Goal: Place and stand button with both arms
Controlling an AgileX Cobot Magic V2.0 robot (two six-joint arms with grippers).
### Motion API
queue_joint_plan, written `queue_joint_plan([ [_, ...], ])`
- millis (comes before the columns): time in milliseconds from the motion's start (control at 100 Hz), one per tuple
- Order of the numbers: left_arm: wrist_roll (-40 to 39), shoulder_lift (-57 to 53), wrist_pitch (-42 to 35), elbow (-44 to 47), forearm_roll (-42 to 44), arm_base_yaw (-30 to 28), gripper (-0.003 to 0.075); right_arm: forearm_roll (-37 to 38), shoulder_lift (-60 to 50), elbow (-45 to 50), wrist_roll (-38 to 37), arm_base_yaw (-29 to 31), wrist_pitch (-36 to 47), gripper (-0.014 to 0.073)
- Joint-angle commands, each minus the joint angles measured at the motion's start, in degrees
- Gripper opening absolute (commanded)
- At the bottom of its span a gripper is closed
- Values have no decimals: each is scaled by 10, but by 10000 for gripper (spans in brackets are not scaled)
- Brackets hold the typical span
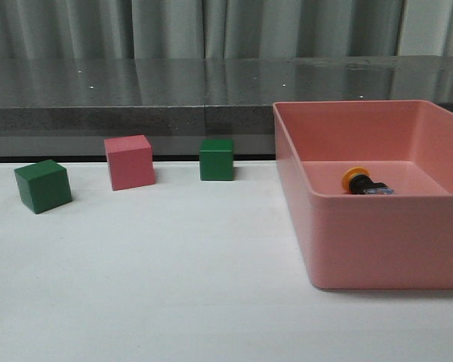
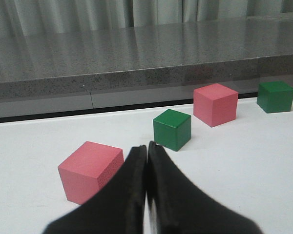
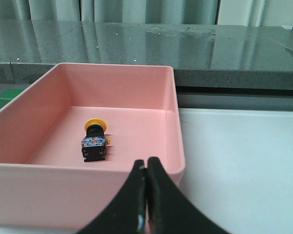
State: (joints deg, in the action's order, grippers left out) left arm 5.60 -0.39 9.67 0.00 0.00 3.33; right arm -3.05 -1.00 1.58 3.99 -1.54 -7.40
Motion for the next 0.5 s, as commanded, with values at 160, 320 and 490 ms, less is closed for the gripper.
queue_joint_plan([
  [160, -6, -18, -45, 25, -5, 1, -19, 6, -8, -9, 4, 0, 48, -66],
  [320, -6, -18, -45, 25, -5, 1, -19, 6, -8, -9, 4, 0, 48, -66],
  [490, -6, -18, -45, 25, -5, 1, -19, 7, -8, -9, 4, 0, 53, -66],
])
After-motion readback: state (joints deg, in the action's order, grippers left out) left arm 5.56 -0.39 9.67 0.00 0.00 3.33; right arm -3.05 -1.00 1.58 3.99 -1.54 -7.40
